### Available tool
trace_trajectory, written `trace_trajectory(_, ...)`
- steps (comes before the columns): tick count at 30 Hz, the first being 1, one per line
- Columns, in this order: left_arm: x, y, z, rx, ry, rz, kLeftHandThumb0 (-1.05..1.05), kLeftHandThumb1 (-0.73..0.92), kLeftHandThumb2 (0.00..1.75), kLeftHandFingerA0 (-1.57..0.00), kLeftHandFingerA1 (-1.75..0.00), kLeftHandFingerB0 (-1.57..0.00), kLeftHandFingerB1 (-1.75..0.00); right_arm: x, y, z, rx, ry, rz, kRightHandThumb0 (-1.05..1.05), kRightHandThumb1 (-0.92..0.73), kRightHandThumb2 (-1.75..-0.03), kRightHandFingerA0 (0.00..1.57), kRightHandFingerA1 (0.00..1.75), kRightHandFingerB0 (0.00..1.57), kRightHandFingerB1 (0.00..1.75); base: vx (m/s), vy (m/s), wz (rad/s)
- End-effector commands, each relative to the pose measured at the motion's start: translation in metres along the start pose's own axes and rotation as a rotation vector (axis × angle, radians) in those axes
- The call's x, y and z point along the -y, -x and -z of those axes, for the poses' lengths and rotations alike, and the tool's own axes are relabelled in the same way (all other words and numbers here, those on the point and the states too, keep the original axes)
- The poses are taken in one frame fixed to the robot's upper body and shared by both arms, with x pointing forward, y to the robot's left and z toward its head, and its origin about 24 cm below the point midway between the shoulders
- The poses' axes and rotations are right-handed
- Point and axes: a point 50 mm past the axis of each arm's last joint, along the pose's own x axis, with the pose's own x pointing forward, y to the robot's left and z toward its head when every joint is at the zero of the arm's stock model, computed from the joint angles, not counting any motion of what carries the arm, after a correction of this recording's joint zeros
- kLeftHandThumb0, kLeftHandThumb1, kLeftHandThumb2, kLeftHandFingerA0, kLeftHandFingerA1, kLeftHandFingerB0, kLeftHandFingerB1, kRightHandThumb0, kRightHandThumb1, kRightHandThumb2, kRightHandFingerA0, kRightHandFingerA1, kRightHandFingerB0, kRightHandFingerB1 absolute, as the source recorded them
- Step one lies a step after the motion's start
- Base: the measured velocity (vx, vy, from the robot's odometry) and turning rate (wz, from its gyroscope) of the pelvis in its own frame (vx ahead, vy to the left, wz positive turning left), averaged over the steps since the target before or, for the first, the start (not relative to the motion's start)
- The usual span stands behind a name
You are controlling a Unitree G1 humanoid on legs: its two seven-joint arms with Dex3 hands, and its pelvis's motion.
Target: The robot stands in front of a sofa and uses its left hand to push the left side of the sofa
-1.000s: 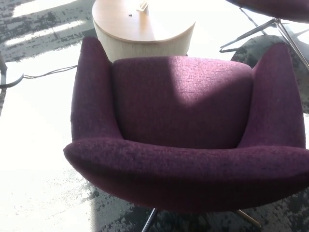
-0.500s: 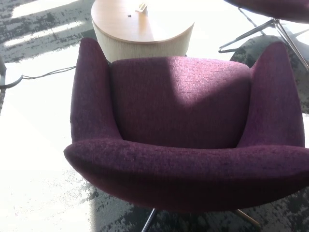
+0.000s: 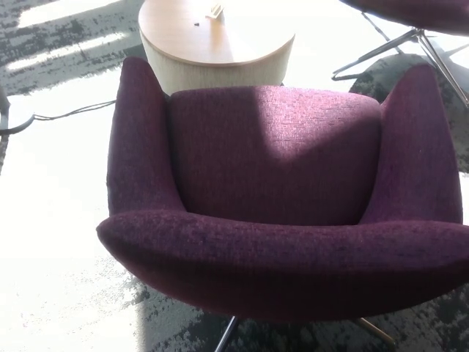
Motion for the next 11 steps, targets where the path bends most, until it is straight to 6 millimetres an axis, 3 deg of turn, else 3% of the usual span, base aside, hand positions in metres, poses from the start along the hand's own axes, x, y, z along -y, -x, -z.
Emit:
trace_trajectory(1, -0.0047, 0.0029, 0.0021, 0.007, -0.010, -0.016, -1.04, 0.71, 1.08, -0.22, -0.67, -0.18, -0.58, 0.0062, 0.0030, 0.0025, -0.003, 0.030, 0.020, -0.78, -0.68, -0.73, 0.49, 0.41, 0.39, 0.37, 0.00, 0.000, 0.00)
trace_trajectory(2, -0.0049, 0.0023, 0.0008, 0.011, -0.010, -0.012, -1.04, 0.70, 1.05, -0.23, -0.69, -0.21, -0.60, 0.0064, 0.0027, 0.0024, -0.005, 0.025, 0.023, -0.72, -0.76, -0.64, 0.52, 0.36, 0.44, 0.34, 0.00, 0.000, 0.00)
trace_trajectory(4, -0.0048, 0.0023, 0.0009, 0.011, -0.003, -0.012, -1.04, 0.69, 1.04, -0.21, -0.68, -0.20, -0.60, 0.0062, 0.0025, 0.0023, -0.004, 0.017, 0.025, -0.77, -0.66, -0.71, 0.49, 0.40, 0.42, 0.38, 0.00, 0.000, 0.00)
trace_trajectory(11, -0.0046, 0.0025, 0.0017, 0.007, 0.000, -0.013, -1.04, 0.71, 1.06, -0.22, -0.67, -0.19, -0.58, 0.0053, 0.0023, 0.0022, -0.002, -0.005, 0.023, -0.77, -0.66, -0.71, 0.49, 0.40, 0.41, 0.37, 0.00, 0.000, 0.00)
